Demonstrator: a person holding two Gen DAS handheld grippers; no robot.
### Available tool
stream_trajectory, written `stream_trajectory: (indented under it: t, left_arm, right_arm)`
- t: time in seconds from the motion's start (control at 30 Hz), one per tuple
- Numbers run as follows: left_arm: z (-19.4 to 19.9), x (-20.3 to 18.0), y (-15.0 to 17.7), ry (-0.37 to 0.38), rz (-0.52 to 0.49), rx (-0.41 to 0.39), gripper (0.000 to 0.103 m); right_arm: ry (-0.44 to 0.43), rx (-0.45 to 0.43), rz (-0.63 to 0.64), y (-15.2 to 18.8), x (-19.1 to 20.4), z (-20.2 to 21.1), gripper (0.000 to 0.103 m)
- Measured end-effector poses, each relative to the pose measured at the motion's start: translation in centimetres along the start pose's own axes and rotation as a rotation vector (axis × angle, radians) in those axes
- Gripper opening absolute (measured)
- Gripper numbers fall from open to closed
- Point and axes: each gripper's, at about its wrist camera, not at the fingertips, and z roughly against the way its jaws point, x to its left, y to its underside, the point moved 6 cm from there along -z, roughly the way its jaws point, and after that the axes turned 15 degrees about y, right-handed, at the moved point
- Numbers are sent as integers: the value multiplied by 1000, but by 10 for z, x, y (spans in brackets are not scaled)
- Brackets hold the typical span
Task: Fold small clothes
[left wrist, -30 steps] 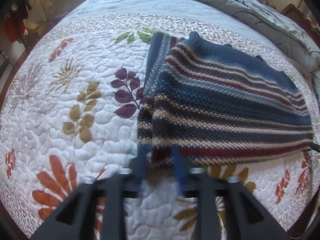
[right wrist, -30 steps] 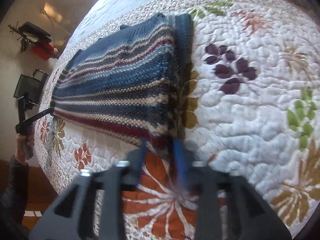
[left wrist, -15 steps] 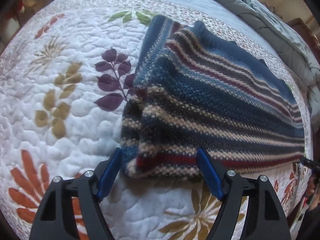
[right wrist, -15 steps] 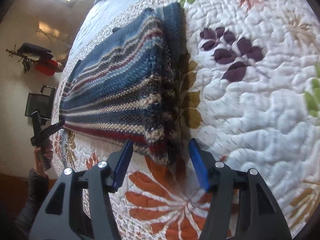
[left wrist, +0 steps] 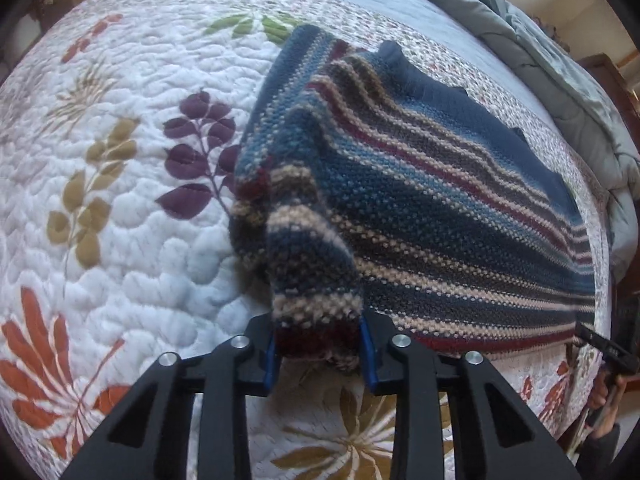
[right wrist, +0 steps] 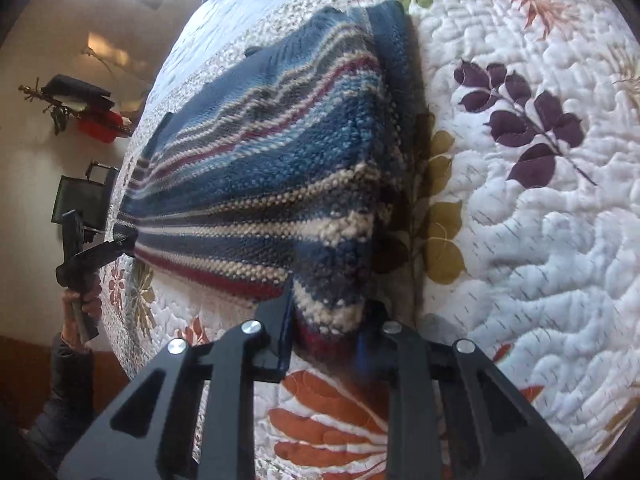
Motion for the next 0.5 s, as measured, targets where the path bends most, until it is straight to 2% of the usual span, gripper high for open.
stream_trajectory:
  t: [0.13, 0.3, 0.5]
  left_arm:
    - [27, -7, 19, 10, -18, -26, 29]
    - [44, -29, 48, 16, -66, 0, 29]
    - [63, -42, 112, 45, -88, 49, 29]
  right_arm:
    - [-27, -25, -13, 8, -4, 28, 19]
    - [5, -25, 10, 30, -8, 53, 19]
    - [16, -1, 20, 88, -17, 78, 19]
